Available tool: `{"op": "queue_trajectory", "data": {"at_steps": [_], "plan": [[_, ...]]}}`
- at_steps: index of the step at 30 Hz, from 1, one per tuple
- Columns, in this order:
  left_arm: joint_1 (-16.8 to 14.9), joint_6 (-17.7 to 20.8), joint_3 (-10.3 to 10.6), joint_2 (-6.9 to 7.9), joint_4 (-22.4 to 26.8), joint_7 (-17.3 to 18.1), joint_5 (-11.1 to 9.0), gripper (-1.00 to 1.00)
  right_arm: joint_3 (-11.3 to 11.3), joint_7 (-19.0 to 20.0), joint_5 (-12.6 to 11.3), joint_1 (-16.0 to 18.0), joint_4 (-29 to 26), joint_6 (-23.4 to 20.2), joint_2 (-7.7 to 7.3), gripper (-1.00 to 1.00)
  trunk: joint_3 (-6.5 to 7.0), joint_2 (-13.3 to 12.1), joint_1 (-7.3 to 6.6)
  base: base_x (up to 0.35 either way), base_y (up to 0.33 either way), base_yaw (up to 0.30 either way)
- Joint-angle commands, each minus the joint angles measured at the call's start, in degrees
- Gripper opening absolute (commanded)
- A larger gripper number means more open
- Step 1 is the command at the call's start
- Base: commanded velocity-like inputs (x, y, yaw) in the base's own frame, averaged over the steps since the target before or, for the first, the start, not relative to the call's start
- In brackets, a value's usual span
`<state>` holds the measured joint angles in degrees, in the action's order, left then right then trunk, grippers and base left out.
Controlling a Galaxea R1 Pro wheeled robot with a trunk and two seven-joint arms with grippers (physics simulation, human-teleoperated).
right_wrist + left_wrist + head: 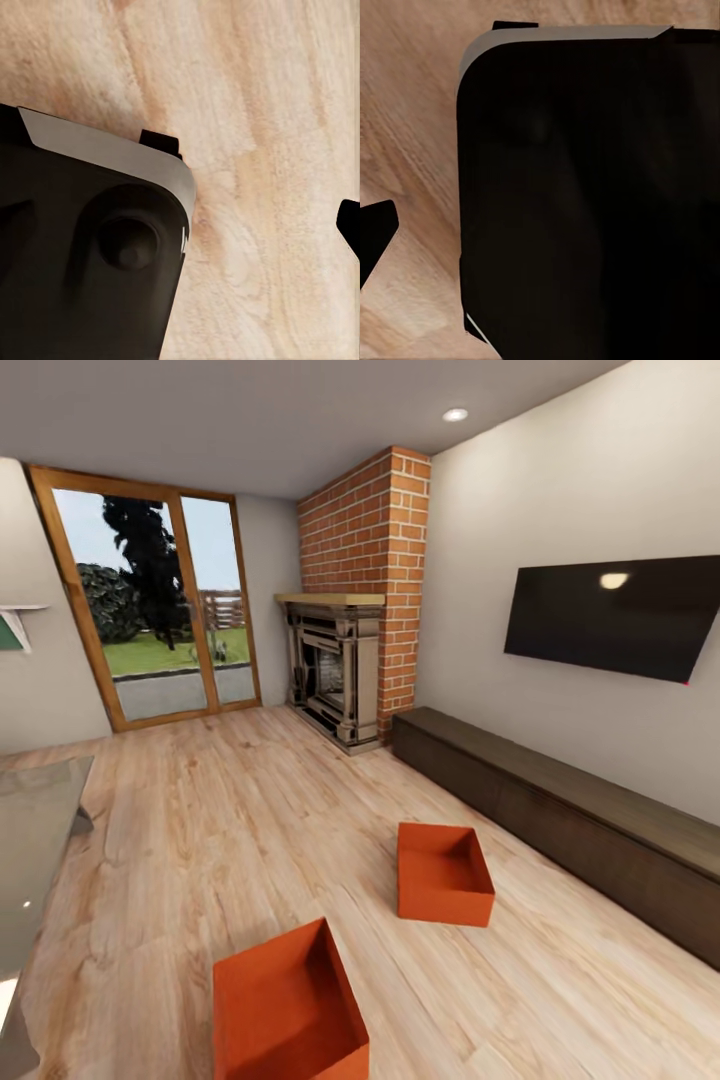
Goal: Move the two storage containers from the living room to the garage. In the garage, place one container on the floor and stack the other container on top of it (either order is fine).
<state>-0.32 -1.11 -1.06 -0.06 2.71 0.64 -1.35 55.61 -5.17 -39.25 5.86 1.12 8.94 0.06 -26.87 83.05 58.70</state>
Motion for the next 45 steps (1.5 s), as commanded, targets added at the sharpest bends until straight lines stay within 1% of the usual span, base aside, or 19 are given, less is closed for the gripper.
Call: {"op": "queue_trajectory", "data": {"at_steps": [1,11,16,45], "plan": [[-0.03,-0.12,-0.09,0.03,-0.02,0.07,-0.14,1.0,0.47,-0.04,-0.39,0.03,0.1,0.2,0.03,1.0,-0.06,0.03,0.03,0.289,0.0,0.009],[-0.03,-0.12,-0.08,0.13,-0.01,0.07,-0.14,1.0,0.47,-0.1,-0.39,0.03,0.07,0.08,0.2,1.0,-0.06,0.03,0.03,0.313,0.0,0.008],[-0.03,-0.12,-0.08,0.15,0.01,0.07,-0.14,1.0,0.47,-0.1,-0.39,0.03,0.08,0.19,0.05,1.0,-0.06,0.03,0.03,0.255,0.0,0.193],[-0.03,-0.12,-0.08,0.14,0.01,0.07,-0.14,1.0,0.47,-0.1,-0.39,0.03,0.06,0.2,0.03,1.0,-0.06,0.03,0.03,0.005,0.0,0.269]]}}
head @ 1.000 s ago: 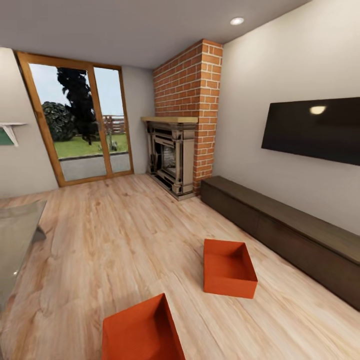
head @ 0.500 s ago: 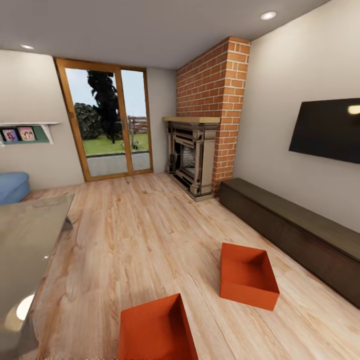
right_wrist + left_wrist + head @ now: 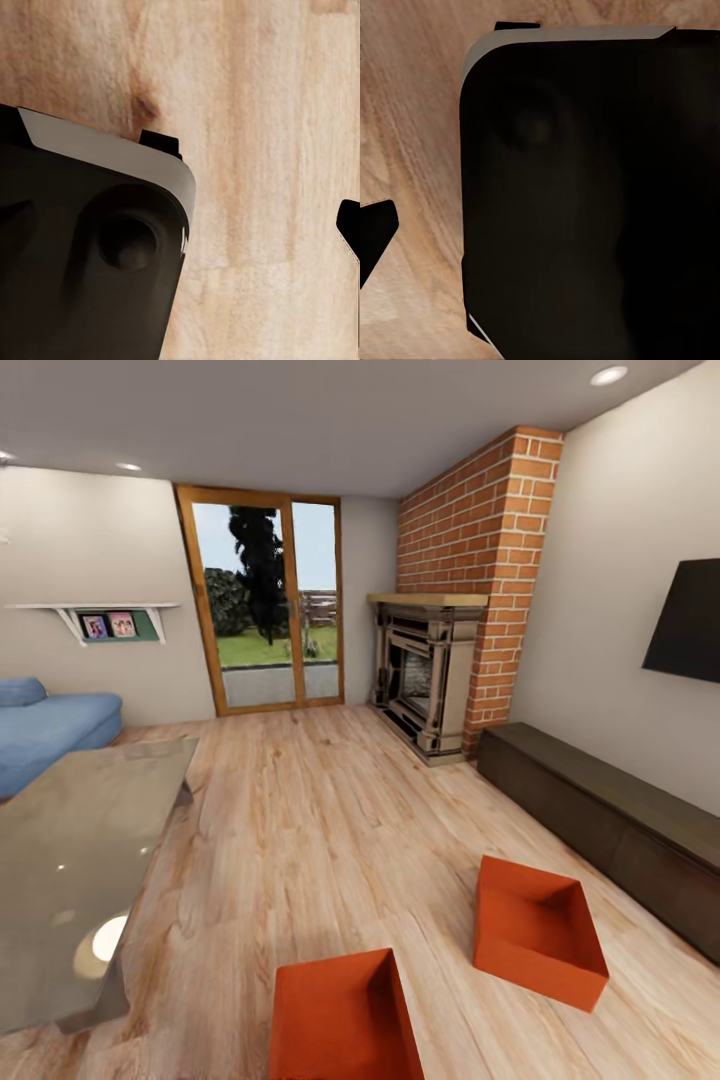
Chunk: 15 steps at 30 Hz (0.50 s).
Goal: Move the two storage containers from the living room to the garage. In the garage, place one container on the floor and stack the other container on top of it (either order is fine).
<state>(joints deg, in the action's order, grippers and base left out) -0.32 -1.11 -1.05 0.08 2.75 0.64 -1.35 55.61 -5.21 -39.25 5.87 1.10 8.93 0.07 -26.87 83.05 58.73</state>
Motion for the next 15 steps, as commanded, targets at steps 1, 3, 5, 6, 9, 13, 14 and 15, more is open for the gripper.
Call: {"op": "queue_trajectory", "data": {"at_steps": [1,3,5,6,9,13,14,15], "plan": [[-0.03,-0.12,-0.09,0.01,-0.03,0.07,-0.14,1.0,0.46,-0.06,-0.39,0.02,0.1,0.21,0.02,1.0,-0.06,0.03,0.0,0.0,0.0,0.27],[-0.03,-0.12,-0.09,-0.08,-0.02,0.07,-0.14,1.0,0.46,-0.06,-0.39,0.02,0.09,0.21,0.02,1.0,-0.06,0.03,0.0,0.0,0.0,0.27],[-0.03,-0.12,-0.09,-0.05,-0.02,0.07,-0.14,1.0,0.46,-0.06,-0.39,0.02,0.1,0.18,0.02,1.0,-0.06,0.03,0.0,0.0,0.0,0.27],[-0.03,-0.12,-0.09,-0.03,-0.02,0.07,-0.14,1.0,0.46,-0.06,-0.39,0.02,0.1,0.17,0.02,1.0,-0.06,0.03,0.0,0.0,0.0,0.27],[-0.03,-0.12,-0.09,-0.12,-0.02,0.07,-0.14,1.0,0.46,-0.06,-0.39,0.02,0.1,0.13,0.02,1.0,-0.06,0.03,0.0,0.0,0.0,0.27],[-0.03,-0.12,-0.09,-0.16,-0.04,0.07,-0.14,1.0,0.46,-0.06,-0.39,0.02,0.12,0.12,0.02,1.0,-0.06,0.03,0.0,0.0,0.0,0.145],[-0.03,-0.12,-0.09,-0.16,-0.03,0.07,-0.14,1.0,0.46,-0.06,-0.39,0.02,0.12,0.12,0.02,1.0,-0.06,0.03,0.0,0.0,0.0,0.058],[-0.03,-0.12,-0.09,-0.1,-0.03,0.07,-0.14,1.0,0.46,-0.06,-0.39,0.02,0.12,0.12,0.02,1.0,-0.06,0.03,0.0,0.0,0.0,0.037]]}}
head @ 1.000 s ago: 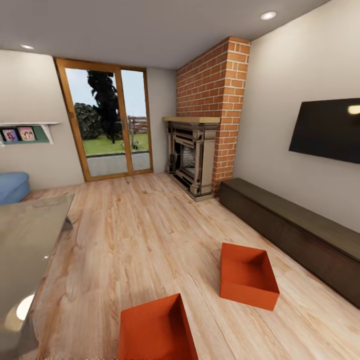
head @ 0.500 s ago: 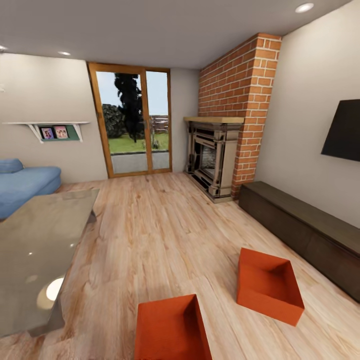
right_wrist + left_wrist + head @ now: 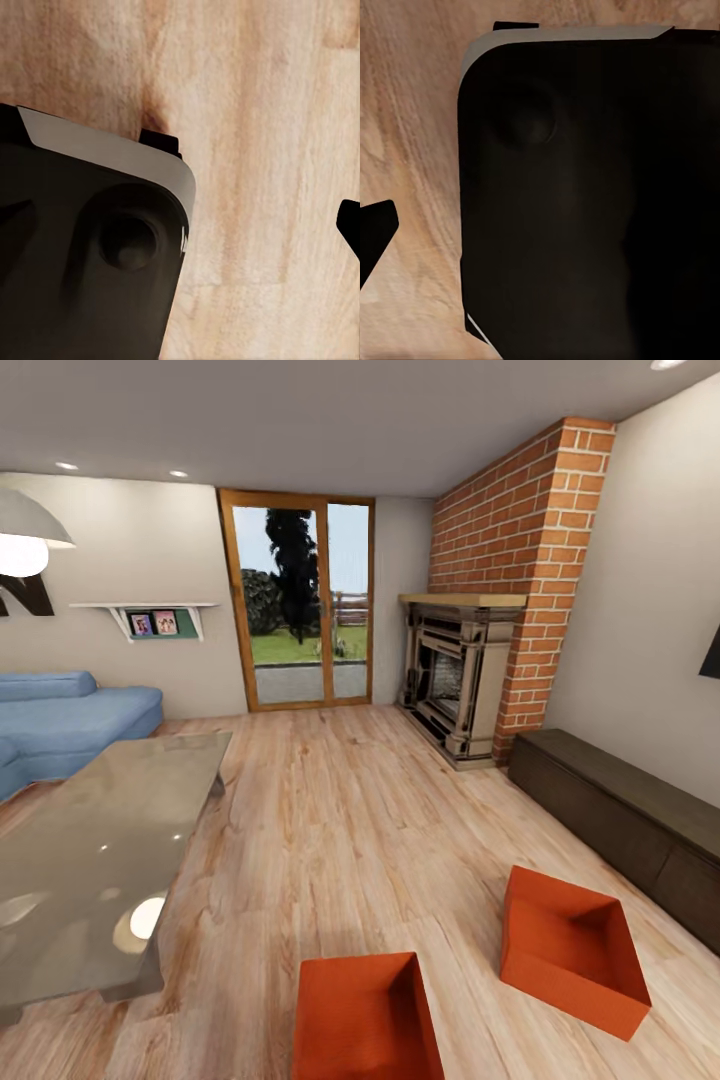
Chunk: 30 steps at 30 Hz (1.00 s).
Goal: Move the two storage containers from the living room to the garage. In the garage, place one container on the floor and stack the other container on top of it (either order is fine).
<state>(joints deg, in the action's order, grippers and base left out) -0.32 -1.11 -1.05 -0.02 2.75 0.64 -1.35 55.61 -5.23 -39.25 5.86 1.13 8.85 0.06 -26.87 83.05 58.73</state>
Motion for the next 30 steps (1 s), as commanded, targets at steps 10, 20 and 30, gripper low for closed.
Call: {"op": "queue_trajectory", "data": {"at_steps": [10,20,30], "plan": [[-0.03,-0.47,-0.09,0.05,-0.04,0.07,-0.14,1.0,0.47,-0.05,-0.39,0.03,0.08,0.2,0.03,1.0,-0.06,0.03,0.0,0.0,-0.124,0.002],[-0.03,-1.16,-0.15,0.08,-0.09,0.07,-0.14,1.0,0.47,-0.05,-0.39,0.03,0.05,0.14,0.03,1.0,-0.06,0.03,0.0,0.0,-0.002,0.0],[-0.03,-1.17,-0.17,0.1,-0.06,0.07,-0.14,1.0,0.47,-0.05,-0.39,0.03,0.08,0.2,0.03,1.0,-0.06,0.03,0.0,0.0,0.0,0.142]]}}
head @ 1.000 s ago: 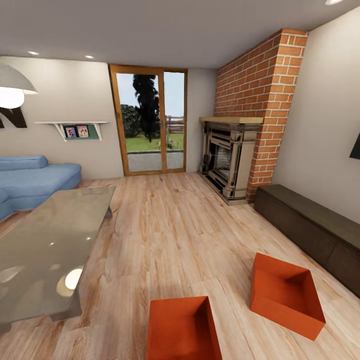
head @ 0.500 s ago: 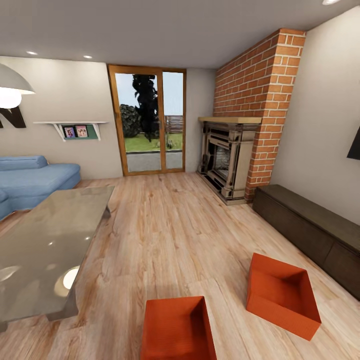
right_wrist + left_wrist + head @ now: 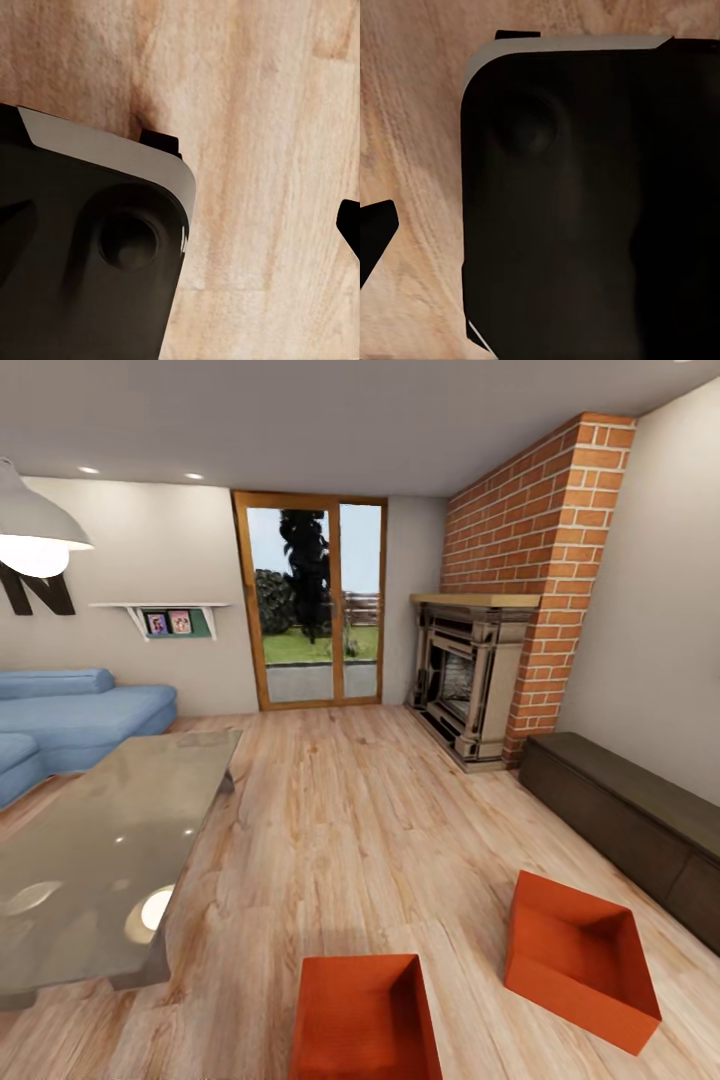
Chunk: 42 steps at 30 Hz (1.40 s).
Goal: Move the two storage containers from the living room to the garage. In the garage, place one container on the floor and stack the other container on top of it (either order is fine).
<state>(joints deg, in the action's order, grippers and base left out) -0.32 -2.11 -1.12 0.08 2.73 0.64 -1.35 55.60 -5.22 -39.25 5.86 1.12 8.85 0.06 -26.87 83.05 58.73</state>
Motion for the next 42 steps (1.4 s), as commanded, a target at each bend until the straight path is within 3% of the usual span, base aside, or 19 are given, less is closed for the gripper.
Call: {"op": "queue_trajectory", "data": {"at_steps": [1,12,36,42], "plan": [[-0.03,-0.18,-0.1,-0.03,-0.06,0.07,-0.14,1.0,0.47,-0.05,-0.39,0.03,0.09,0.2,0.03,1.0,-0.06,0.03,0.0,0.0,0.0,0.046],[-0.03,-0.18,-0.1,-0.09,-0.05,0.07,-0.14,1.0,0.44,-0.03,-0.45,0.03,0.08,0.13,0.07,1.0,-0.08,0.03,0.0,0.0,0.0,0.01],[-0.03,-0.18,-0.11,-0.12,-0.05,0.07,-0.14,1.0,0.13,0.3,-0.65,0.03,0.08,0.12,0.03,1.0,-1.98,0.03,0.0,0.0,0.0,0.099],[-0.03,-0.18,-0.11,-0.16,-0.05,0.07,-0.14,1.0,-0.18,0.24,-0.79,0.03,0.08,0.23,0.0,1.0,-2.05,0.03,0.0,0.0,0.0,-0.073]]}}
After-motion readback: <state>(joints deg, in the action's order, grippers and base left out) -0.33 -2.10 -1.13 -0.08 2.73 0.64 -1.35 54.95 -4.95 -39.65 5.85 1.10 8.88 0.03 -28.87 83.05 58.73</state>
